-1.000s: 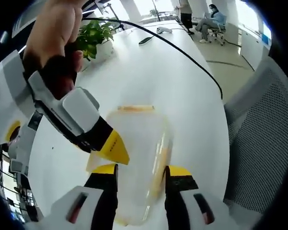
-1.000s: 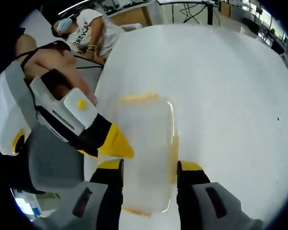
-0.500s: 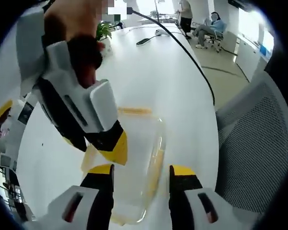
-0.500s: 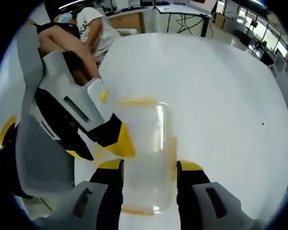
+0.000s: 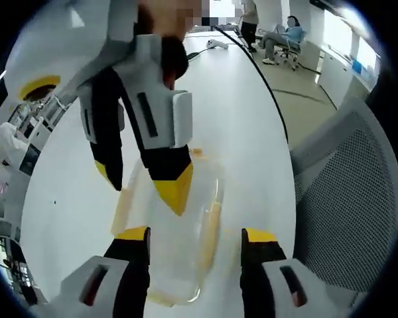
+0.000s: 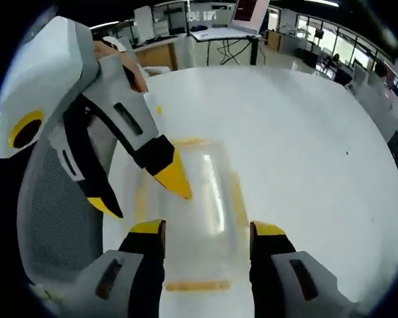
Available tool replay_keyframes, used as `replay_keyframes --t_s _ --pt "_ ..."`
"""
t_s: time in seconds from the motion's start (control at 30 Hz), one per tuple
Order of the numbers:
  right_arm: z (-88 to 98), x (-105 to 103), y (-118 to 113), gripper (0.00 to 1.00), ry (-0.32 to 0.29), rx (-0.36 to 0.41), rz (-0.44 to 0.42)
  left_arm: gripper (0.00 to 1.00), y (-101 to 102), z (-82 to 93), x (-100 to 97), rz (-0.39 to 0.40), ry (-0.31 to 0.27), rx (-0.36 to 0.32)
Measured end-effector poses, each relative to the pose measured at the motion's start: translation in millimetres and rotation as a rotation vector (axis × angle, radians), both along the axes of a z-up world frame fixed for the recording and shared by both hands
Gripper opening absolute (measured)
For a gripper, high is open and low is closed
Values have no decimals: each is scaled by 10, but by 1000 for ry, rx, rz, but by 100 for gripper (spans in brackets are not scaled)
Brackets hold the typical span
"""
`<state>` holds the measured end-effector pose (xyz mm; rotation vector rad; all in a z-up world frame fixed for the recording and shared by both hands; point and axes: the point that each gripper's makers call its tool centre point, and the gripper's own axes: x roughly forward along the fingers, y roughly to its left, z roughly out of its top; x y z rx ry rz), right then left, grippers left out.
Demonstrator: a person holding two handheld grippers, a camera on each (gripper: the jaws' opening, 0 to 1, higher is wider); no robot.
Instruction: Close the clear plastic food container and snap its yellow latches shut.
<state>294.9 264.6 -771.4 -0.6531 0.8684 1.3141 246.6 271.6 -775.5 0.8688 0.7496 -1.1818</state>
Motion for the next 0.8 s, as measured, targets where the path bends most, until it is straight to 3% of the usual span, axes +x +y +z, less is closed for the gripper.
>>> replay_keyframes --t_s 0.23,0.33,0.8 --pt "50 -56 -53 58 -27 -32 -8 61 108 22 87 -25 20 18" --pt "38 -73 -84 64 -52 -54 7 73 185 45 176 -5 19 14" --pt "9 -173 -171 76 -93 -137 23 84 375 -21 297 -48 19 70"
